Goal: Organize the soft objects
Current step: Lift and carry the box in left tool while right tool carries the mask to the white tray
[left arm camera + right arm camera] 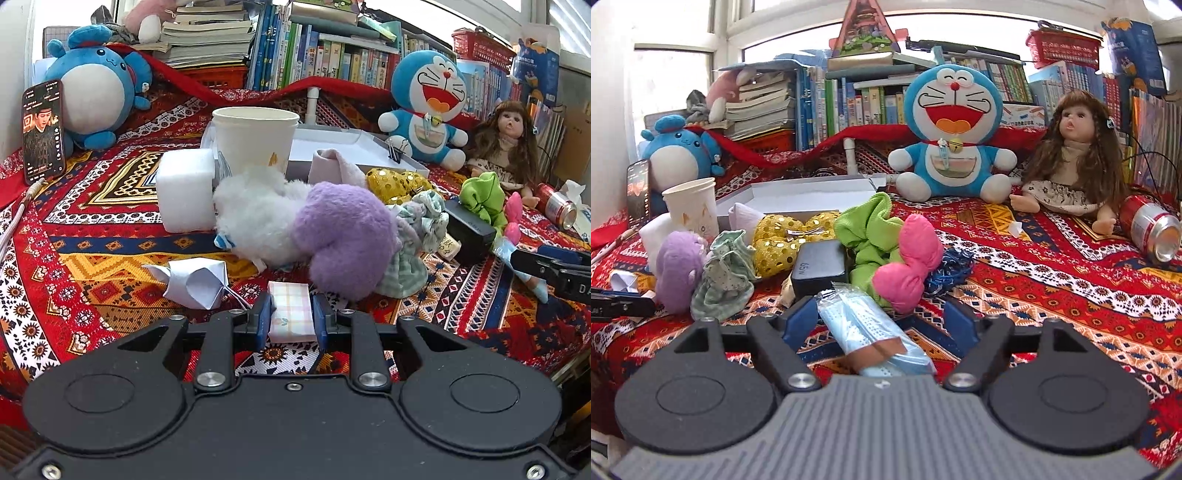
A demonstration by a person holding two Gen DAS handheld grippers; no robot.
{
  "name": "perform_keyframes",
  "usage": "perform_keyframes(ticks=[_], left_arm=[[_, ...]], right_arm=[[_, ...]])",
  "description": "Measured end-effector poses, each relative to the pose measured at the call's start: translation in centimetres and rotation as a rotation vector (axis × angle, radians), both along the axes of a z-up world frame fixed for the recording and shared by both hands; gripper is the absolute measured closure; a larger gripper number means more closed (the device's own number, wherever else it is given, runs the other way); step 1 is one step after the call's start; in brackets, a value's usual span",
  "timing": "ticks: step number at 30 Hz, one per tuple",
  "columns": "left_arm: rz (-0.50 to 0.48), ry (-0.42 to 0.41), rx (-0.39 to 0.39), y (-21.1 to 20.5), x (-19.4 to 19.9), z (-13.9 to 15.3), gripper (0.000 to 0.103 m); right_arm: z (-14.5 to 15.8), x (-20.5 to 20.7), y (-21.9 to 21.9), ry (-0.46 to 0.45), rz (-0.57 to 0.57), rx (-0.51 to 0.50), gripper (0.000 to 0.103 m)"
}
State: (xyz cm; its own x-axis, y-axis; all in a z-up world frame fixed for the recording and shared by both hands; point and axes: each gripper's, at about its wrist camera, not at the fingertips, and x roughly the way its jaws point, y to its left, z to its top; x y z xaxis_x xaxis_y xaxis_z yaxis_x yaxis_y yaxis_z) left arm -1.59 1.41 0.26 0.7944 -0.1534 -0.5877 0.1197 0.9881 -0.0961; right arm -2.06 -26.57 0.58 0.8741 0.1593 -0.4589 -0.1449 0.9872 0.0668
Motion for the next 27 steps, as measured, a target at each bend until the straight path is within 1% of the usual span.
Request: perform_keyframes(ticks=[2,5,9,12,15,19,20,22,27], left_arm=[[0.0,-0.006,0.007,-0.1,0.0,-0.1,0.08],[-0.003,-0.014,0.014,-0.2,-0.1,-0.2,0.08],[-0.005,-0.018,0.017,-0.2,-0.1,-0.3,0.08],[-0.002,-0.02,0.019,-0.2,0.0,-0.3,0.08],[-0.012,-0.026,0.014,-0.2,-0.1,0.0,0.08],[-0.022,-0.039,0.007,-0.2,-0.4,0.5,0.08],[-0.023,-0.043,0.004,-0.3,-0.5,0.7,0.08],[-0.026,-0.052,-0.002,-0.2,-0.6,1.0,0.08],[-0.031,-0.08,-0.024,0.2,-1.0,2.3,0.08]], right_arm=[[-0.1,0.1,0.3,0.007,0.018,-0.021,0.015],[-0.6,0.4,0.5,0.013,0.022,-0.043,0.015],[-1.3,0.8,0.1,0.021,-0.003,-0.02,0.015],[-1.6,0.7,0.1,0.027,0.016,-0.008,0.015],[-1.8,0.5,0.6,0.029,0.022,-0.01,0.024],[-1.5,0.3,1.0,0.024,0.019,-0.003,0.045],[-1.4,0.3,1.1,0.023,0.02,-0.003,0.046],[-1.1,0.2,1.3,0.018,0.025,-0.002,0.055],[0.3,-0.4,1.9,-0.034,0.041,0.012,0.057]])
